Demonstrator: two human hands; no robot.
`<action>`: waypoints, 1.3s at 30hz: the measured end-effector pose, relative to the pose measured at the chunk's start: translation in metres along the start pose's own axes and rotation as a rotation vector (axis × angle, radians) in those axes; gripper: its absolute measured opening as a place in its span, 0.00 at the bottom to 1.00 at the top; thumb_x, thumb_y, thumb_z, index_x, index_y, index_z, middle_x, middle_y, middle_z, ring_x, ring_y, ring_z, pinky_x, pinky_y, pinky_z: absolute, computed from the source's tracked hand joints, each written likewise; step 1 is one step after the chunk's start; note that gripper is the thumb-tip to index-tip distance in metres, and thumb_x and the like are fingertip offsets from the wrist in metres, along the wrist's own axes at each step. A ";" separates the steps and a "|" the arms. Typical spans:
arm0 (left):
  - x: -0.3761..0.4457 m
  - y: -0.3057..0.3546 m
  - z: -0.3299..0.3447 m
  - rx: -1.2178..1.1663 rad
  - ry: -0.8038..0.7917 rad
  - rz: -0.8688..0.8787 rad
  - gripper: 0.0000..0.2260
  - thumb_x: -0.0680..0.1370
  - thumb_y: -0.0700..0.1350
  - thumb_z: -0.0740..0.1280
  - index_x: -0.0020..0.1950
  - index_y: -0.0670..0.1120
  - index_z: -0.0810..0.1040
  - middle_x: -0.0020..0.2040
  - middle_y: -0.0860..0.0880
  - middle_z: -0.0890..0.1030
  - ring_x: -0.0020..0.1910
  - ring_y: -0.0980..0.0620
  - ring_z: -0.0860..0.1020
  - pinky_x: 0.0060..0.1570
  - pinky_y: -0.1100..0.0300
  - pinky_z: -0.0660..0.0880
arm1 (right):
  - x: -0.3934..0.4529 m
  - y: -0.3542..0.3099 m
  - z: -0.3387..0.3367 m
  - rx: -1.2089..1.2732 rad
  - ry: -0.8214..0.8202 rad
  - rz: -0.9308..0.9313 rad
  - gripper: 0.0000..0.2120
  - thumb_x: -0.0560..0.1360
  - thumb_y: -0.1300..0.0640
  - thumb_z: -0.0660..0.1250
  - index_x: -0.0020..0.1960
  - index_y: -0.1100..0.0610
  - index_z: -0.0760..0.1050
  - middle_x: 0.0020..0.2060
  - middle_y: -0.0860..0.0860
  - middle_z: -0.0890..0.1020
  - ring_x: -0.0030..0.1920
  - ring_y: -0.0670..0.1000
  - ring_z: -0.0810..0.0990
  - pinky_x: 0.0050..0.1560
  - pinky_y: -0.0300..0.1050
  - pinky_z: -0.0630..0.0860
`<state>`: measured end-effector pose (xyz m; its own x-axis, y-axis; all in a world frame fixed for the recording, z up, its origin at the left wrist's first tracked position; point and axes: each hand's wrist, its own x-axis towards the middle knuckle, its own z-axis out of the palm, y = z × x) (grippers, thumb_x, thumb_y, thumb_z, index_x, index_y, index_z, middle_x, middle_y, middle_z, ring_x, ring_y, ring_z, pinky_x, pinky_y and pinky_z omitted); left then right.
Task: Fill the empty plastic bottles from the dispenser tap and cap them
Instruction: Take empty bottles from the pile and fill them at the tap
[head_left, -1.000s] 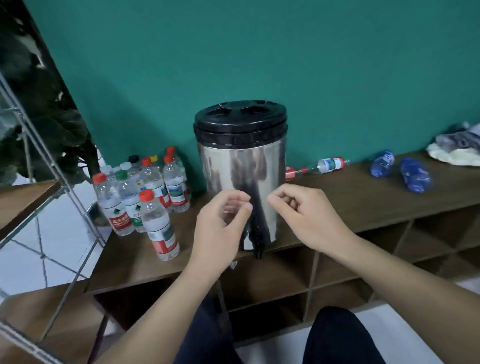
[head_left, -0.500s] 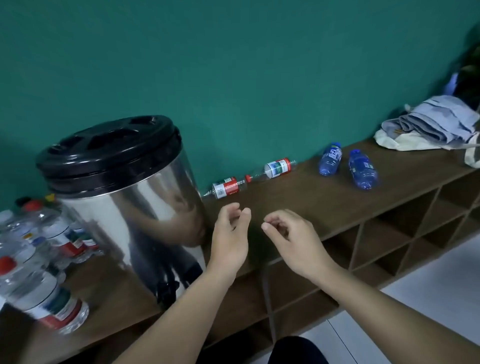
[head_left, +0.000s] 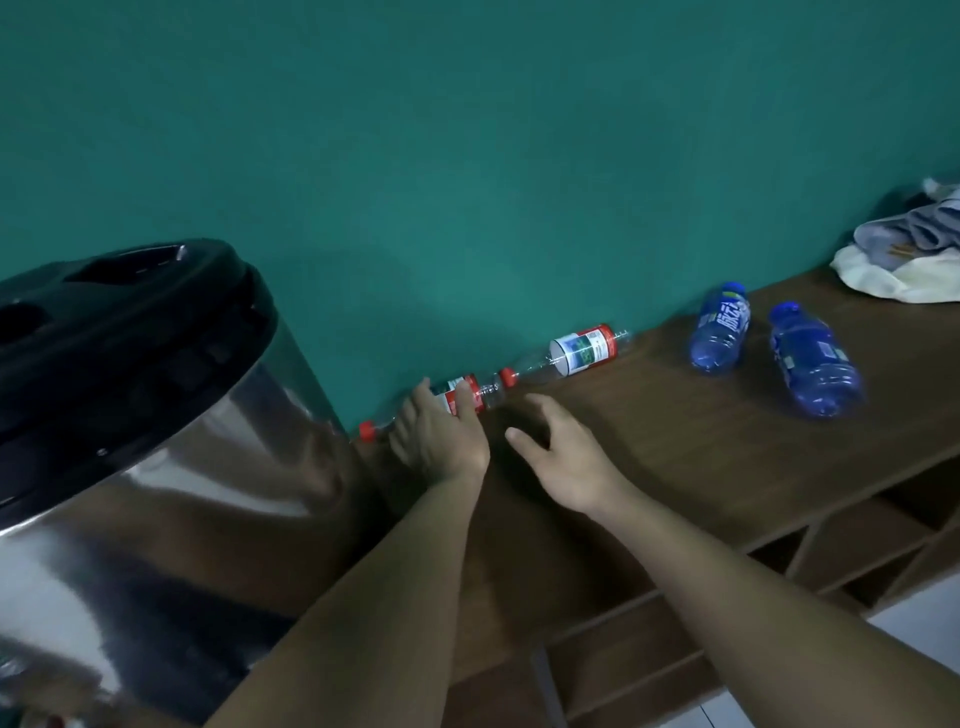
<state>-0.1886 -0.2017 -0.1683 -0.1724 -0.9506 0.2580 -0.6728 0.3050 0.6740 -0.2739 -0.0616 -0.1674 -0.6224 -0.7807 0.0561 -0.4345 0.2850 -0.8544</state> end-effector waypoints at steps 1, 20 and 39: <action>0.006 -0.002 0.005 0.041 0.006 0.006 0.30 0.88 0.66 0.57 0.85 0.51 0.68 0.84 0.47 0.71 0.85 0.43 0.65 0.86 0.41 0.55 | 0.009 0.002 0.003 0.018 -0.004 -0.003 0.34 0.85 0.40 0.68 0.87 0.43 0.59 0.85 0.47 0.67 0.83 0.53 0.68 0.81 0.58 0.70; 0.015 -0.015 0.032 0.062 -0.001 0.084 0.22 0.90 0.58 0.59 0.75 0.46 0.81 0.85 0.41 0.66 0.89 0.40 0.55 0.86 0.45 0.52 | 0.049 0.021 0.020 0.097 -0.059 -0.082 0.40 0.82 0.42 0.75 0.88 0.44 0.59 0.82 0.44 0.70 0.81 0.48 0.69 0.82 0.51 0.66; -0.090 0.027 -0.064 -0.900 -0.400 -0.353 0.44 0.72 0.61 0.83 0.83 0.60 0.66 0.70 0.47 0.83 0.60 0.43 0.88 0.60 0.38 0.86 | -0.125 -0.023 -0.002 0.509 0.082 -0.010 0.24 0.79 0.57 0.79 0.72 0.47 0.77 0.64 0.42 0.85 0.64 0.39 0.83 0.61 0.38 0.81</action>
<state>-0.1454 -0.1045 -0.1290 -0.4065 -0.8934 -0.1914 0.0246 -0.2201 0.9752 -0.1871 0.0301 -0.1534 -0.6776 -0.7301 0.0884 -0.0818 -0.0447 -0.9956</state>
